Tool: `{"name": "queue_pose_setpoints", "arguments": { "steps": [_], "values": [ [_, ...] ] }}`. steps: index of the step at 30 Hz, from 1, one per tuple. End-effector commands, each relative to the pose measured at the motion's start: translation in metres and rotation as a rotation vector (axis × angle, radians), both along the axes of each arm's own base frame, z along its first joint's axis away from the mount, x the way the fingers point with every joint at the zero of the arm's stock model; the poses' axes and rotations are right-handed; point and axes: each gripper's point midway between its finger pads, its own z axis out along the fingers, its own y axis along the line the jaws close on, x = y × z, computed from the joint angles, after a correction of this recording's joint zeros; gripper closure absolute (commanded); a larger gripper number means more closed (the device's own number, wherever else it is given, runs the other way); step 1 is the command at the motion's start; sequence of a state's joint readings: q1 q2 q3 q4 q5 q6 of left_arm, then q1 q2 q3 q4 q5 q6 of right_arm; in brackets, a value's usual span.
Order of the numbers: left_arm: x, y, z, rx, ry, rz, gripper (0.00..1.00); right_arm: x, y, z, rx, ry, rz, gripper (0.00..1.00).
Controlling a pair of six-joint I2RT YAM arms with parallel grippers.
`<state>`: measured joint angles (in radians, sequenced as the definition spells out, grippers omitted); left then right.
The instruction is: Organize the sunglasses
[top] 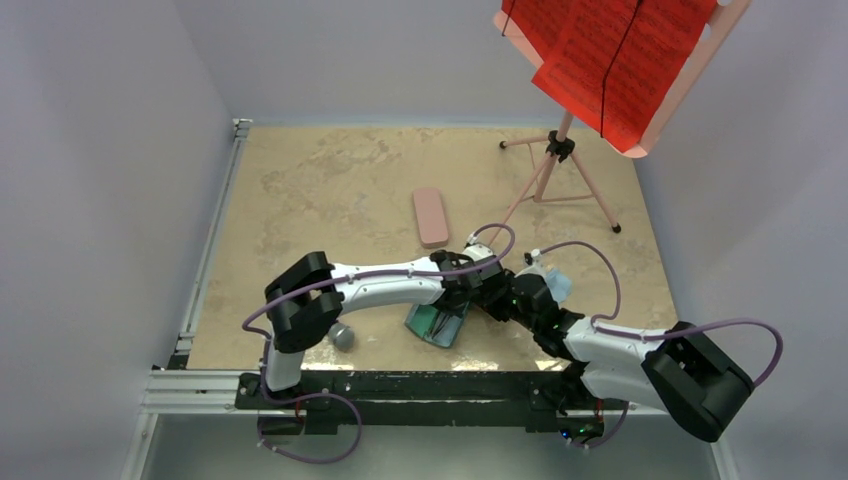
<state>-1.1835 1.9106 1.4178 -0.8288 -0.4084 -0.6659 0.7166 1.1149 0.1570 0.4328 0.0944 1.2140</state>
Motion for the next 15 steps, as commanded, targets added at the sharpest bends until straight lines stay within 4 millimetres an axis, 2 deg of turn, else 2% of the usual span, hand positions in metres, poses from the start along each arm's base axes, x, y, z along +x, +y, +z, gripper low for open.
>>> {"name": "queue_pose_setpoints", "arguments": {
  "steps": [1, 12, 15],
  "values": [
    [0.003, -0.013, 0.008, -0.018, -0.019, 0.053, 1.0, 0.001, 0.008, 0.009, 0.05, -0.02, 0.017, 0.76],
    [-0.003, -0.017, 0.0, 0.022, -0.023, 0.041, 0.99, 0.0, 0.011, 0.009, 0.069, -0.01, 0.026, 0.77],
    [-0.008, -0.021, 0.0, 0.019, -0.016, 0.021, 0.86, 0.0, 0.011, 0.008, 0.069, -0.007, 0.028, 0.77]
  ]
}}
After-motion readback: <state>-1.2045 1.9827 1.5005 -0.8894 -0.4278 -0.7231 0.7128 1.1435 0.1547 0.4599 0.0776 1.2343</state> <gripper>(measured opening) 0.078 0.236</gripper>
